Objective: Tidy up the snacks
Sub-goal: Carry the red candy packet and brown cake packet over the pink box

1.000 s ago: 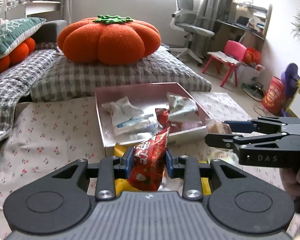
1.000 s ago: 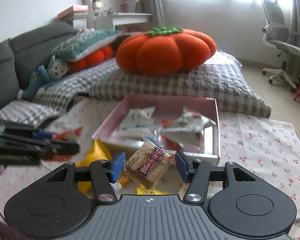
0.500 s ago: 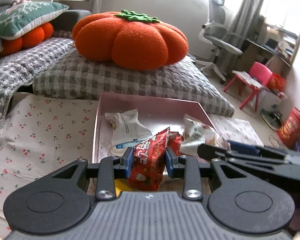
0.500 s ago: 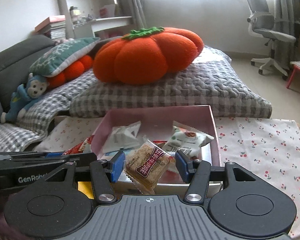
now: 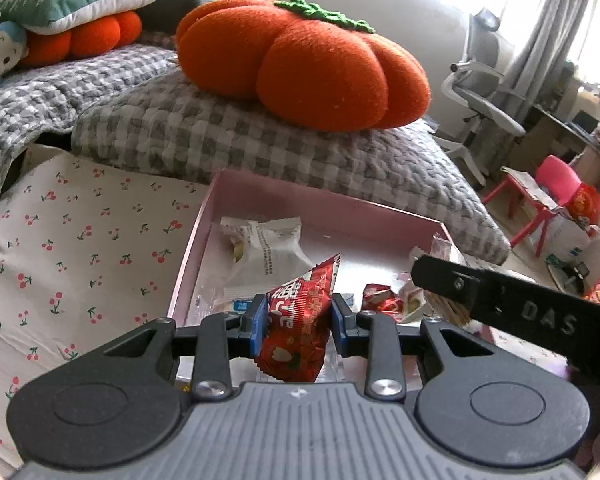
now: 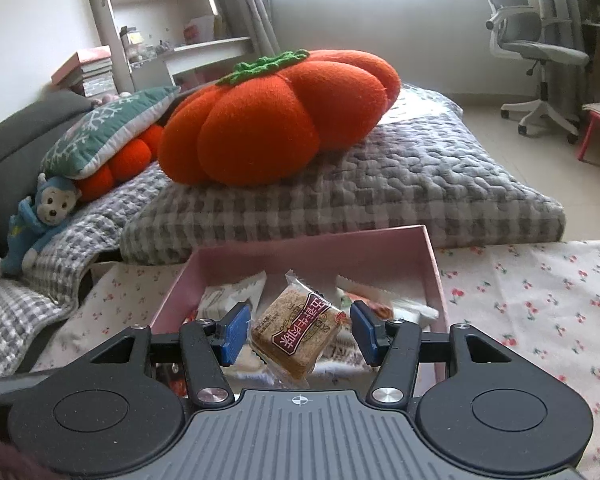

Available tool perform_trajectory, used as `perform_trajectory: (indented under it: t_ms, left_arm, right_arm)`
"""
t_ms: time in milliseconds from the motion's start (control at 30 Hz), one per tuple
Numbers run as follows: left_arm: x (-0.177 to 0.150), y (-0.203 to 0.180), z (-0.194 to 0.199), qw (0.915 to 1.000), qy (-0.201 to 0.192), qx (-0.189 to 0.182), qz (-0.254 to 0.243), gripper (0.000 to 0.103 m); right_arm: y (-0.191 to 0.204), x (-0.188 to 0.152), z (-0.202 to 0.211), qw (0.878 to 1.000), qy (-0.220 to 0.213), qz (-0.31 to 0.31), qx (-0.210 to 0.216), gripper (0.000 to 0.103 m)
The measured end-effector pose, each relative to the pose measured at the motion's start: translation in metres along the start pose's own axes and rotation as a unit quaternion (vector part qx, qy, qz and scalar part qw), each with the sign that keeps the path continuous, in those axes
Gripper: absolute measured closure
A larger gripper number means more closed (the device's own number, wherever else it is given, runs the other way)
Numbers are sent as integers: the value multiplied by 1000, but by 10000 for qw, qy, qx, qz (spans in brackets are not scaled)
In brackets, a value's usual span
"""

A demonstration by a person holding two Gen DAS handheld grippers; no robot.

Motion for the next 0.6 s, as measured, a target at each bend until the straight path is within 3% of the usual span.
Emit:
perform_trajectory:
  t_ms: [233,467,533,600]
  left_arm:
    - [-5,-2,-12,9995,43,228,-222,73]
    - [-8,4,-18,9996,98,262,-49,71]
    - [-7,4,-17,9995,66,305,-111,67]
    - [-8,3,-17,9994,76,298,-169,50]
  right_arm:
    - [-7,3,-23,9999,63,88,-43,48]
    - [-9,8,-30,9999,63,30,76,45]
    - [-10,8,-30,9999,77,27,109,43]
    - [-10,9,-28,9999,93,-27,138,31]
Point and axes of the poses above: each gripper's, at about its wrist camera, not at the fingertips, and z roughly against the way its jaws point, y to its left, x to its top, the point moved 5 cm from there along -z, roughly the way its jaws point, and after that the axes turned 8 degrees about -z, right-handed, at the moved point
